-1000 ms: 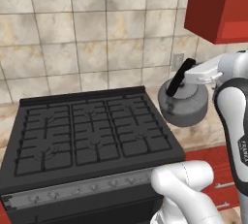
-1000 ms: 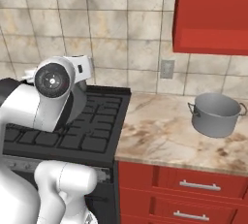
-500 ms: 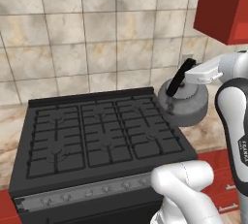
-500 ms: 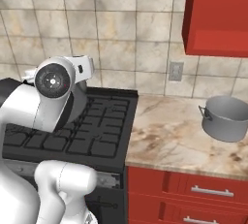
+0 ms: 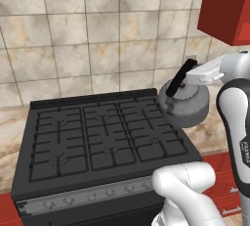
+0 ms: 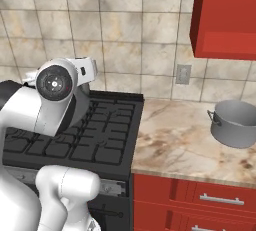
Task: Pick the kettle from the cabinet and place it on a stove burner. Then pick the pot from the counter and place it on another stove burner. Finally, turn both burners on.
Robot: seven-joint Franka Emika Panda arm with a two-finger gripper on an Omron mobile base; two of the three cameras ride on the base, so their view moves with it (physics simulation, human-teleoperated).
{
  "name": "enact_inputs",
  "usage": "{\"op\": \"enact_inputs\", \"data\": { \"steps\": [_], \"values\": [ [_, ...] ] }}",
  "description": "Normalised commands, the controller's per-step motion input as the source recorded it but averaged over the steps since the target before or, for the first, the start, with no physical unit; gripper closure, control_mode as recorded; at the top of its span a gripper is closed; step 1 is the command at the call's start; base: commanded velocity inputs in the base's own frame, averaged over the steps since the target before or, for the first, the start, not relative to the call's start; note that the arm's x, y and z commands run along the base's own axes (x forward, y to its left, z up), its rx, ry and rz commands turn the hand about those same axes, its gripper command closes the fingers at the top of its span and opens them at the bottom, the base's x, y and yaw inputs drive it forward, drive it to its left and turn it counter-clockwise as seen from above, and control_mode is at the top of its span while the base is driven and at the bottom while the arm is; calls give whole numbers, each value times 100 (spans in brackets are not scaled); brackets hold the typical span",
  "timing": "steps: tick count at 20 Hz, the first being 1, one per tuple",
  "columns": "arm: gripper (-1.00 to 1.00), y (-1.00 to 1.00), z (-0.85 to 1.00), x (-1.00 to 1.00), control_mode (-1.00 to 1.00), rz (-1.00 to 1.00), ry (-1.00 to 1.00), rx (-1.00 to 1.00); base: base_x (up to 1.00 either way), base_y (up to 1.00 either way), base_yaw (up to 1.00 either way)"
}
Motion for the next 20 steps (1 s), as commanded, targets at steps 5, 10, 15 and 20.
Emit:
{"op": "enact_inputs", "data": {
  "steps": [5, 10, 15, 20],
  "values": [
    [100, 0, 0, 0, 100, 0, 0, 0, 43, 26, 0],
    [100, 3, 0, 7, -100, 1, 0, 0, 0, 0, 0],
    [100, 1, 0, 40, -100, 0, 2, 0, 0, 0, 0],
    [100, 13, 0, 44, -100, 0, 4, 0, 0, 0, 0]
  ]
}}
